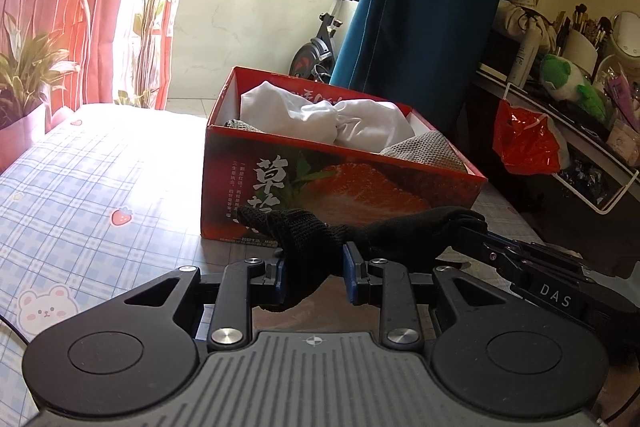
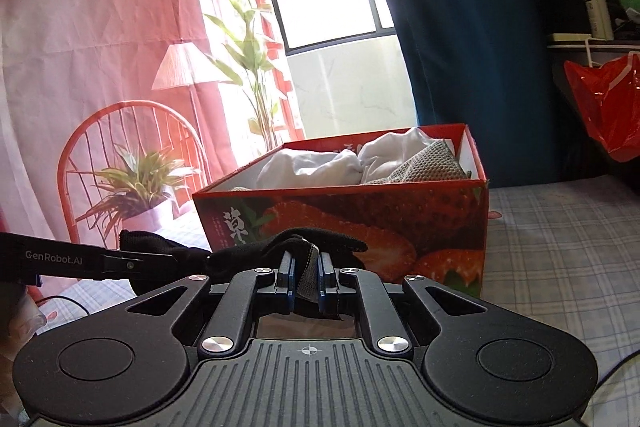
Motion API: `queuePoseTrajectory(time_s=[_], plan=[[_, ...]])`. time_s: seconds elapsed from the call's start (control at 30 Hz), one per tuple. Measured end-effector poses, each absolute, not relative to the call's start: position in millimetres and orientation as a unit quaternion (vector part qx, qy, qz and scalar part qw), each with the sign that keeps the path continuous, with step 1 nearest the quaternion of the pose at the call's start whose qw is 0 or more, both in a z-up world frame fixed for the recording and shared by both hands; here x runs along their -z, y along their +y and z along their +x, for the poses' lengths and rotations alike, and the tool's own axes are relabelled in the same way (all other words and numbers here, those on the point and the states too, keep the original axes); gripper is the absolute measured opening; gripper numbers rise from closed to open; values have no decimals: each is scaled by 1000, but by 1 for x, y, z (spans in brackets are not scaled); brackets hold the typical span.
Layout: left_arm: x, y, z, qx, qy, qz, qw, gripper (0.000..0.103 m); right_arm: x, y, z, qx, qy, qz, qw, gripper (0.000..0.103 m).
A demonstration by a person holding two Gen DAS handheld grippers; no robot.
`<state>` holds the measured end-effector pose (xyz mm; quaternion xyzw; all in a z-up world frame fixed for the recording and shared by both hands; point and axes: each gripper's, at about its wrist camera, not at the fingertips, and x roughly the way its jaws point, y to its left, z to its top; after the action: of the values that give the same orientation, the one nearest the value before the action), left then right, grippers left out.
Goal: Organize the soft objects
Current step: 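Carry the black glove over the red box with both grippers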
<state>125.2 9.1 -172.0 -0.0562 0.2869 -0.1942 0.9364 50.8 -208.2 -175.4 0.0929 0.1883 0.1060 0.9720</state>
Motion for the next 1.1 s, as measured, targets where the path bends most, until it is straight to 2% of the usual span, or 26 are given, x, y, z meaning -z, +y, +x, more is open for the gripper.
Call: queuePoseTrajectory(time_s=[0.3,0.6,0.77,1.1], plan=[[158,7,133,205,268,-48,940,29,159,-214,53,-108,164,86,977,9],[125,-10,189,224,250,-33,941,30,120,-233,103,-105,144,83,980,9],[121,-25,235,226,260,-12,939,30,112,-242,145,-94,151,71,982,9],[140,-44,323,215,332,-20,918,31,127,-250,226,-65,210,72,973,9]])
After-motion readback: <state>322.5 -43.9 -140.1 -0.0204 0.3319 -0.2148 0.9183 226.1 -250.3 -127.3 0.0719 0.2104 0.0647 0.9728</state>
